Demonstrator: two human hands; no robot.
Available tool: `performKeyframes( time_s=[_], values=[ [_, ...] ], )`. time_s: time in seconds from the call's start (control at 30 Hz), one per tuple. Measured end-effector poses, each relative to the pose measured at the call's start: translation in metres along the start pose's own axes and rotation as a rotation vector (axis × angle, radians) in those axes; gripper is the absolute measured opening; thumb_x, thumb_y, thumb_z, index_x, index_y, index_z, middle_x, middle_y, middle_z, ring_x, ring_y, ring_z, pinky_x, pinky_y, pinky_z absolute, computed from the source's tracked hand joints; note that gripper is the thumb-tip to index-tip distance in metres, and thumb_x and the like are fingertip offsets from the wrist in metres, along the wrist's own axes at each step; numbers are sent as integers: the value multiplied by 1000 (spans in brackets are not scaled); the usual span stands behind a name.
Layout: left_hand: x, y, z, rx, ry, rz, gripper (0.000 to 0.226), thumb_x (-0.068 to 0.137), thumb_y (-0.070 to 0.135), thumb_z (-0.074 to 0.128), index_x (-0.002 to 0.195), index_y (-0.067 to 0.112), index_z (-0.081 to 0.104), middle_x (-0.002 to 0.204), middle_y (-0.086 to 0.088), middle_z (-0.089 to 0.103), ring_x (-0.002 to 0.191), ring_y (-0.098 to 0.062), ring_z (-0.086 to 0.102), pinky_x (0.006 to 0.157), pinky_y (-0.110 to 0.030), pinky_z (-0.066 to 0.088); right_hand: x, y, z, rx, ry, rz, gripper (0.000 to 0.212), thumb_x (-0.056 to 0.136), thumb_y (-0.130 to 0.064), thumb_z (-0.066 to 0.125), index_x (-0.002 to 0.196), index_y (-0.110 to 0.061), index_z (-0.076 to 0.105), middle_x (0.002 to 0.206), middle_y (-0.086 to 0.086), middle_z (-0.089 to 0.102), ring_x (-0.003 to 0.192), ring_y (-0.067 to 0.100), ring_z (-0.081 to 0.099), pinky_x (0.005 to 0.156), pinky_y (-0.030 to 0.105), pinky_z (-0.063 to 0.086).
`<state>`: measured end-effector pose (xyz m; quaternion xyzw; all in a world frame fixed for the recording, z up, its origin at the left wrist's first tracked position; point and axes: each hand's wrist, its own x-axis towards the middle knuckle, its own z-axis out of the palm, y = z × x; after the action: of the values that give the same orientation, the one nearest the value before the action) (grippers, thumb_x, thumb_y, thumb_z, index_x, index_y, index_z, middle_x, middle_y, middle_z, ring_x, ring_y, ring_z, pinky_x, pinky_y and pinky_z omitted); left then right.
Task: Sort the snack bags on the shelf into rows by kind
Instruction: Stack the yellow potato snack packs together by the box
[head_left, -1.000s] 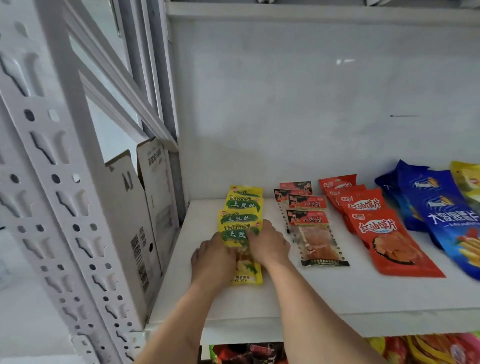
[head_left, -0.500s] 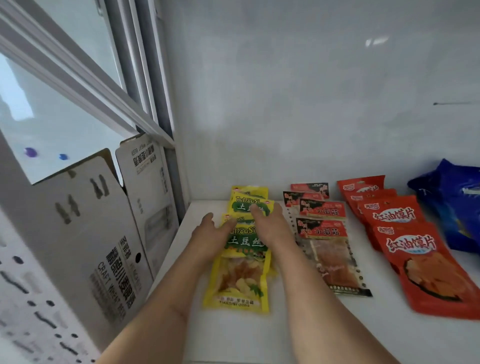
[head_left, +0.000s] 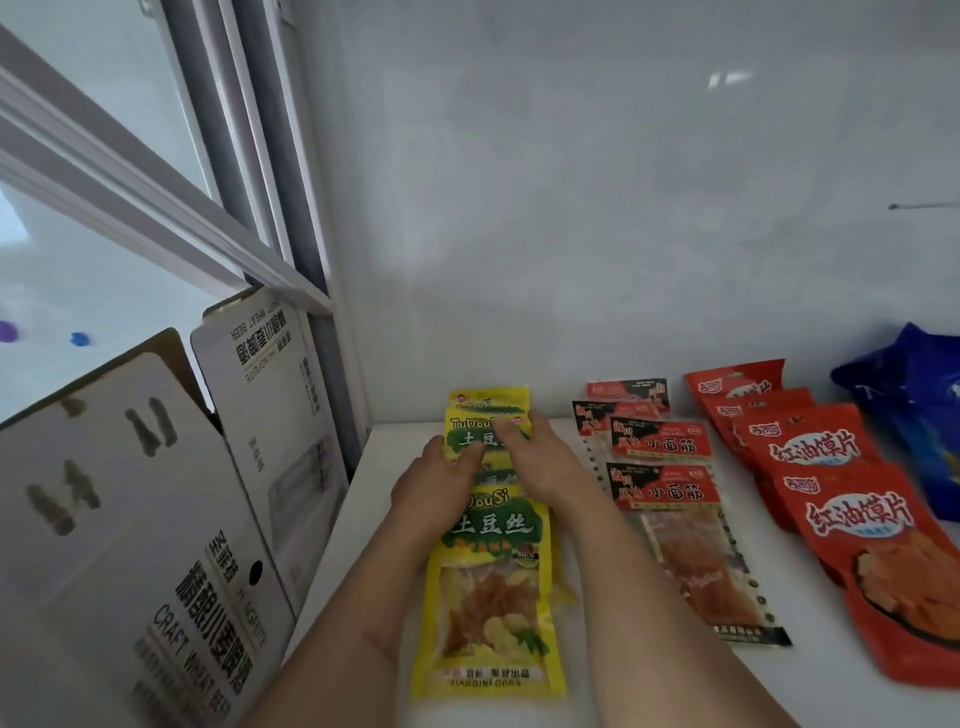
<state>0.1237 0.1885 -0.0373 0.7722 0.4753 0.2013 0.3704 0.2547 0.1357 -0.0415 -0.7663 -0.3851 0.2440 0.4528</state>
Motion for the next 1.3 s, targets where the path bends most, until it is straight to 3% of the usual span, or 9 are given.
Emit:
performKeyframes(
  time_s=[0.1,0.23,0.33,0.43,0.63,0.87,0.97,1.17,1.3],
  values=[
    [-5,1,-2,-47,-8,-7,64,100,56,41,146,11,39,147,-13,50,133,-31,48,106,-38,41,-6,-1,1,23,7,-3,73,93,-69,41,150,-25,32,149,3,48,131,27,50,105,49,44],
    [-21,-5,-10,-61,-10,-22,81,97,60,44,158,13,19,163,-9,27,147,-28,32,116,-41,32,-13,0,-10,90,12,-47,64,100,-52,45,151,-16,35,141,-4,47,130,15,45,97,19,36],
    [-51,-11,-10,181,-28,79,82,96,65,41,159,19,15,165,-7,15,150,-27,19,119,-44,24,-7,1,-7,-6,-9,-64,81,94,-66,44,156,-17,27,162,3,28,145,22,33,114,34,31],
    [-84,-16,-1,385,-79,135,83,91,75,34,158,33,9,167,5,-1,152,-24,7,120,-49,19,-5,-1,-3,-67,-38,-68,86,89,-73,44,156,-21,28,164,4,22,146,25,32,115,48,34],
    [-95,-22,13,547,-43,206,74,94,72,27,157,35,12,166,3,-1,151,-27,5,119,-52,16,0,2,-3,-225,-18,-122,79,93,-70,42,153,-19,36,162,7,28,146,25,31,119,42,26],
    [-78,-19,16,541,-55,232,66,99,64,28,156,31,20,165,-3,10,147,-27,20,116,-45,21,-6,-6,-5,-223,-37,-154,65,95,-60,51,143,-17,52,153,4,45,138,22,44,109,33,34],
    [-76,-21,19,535,-69,224,66,99,64,27,156,32,20,165,-4,11,149,-26,19,119,-44,18,-9,-2,-3,-240,-56,-155,60,94,-55,56,140,-18,56,149,5,50,135,22,47,106,31,36],
    [-75,-20,17,482,-114,176,68,98,66,27,157,34,16,167,-4,4,152,-24,9,122,-43,9,-14,4,0,-230,-8,-162,59,94,-51,58,141,-16,54,148,6,51,134,23,48,104,31,38],
    [-74,-18,16,438,-111,171,69,97,66,32,157,34,18,167,-2,4,152,-24,10,122,-43,11,-18,3,0,-81,55,-130,64,95,-56,52,146,-17,48,150,8,47,135,24,46,104,32,36]
  ],
)
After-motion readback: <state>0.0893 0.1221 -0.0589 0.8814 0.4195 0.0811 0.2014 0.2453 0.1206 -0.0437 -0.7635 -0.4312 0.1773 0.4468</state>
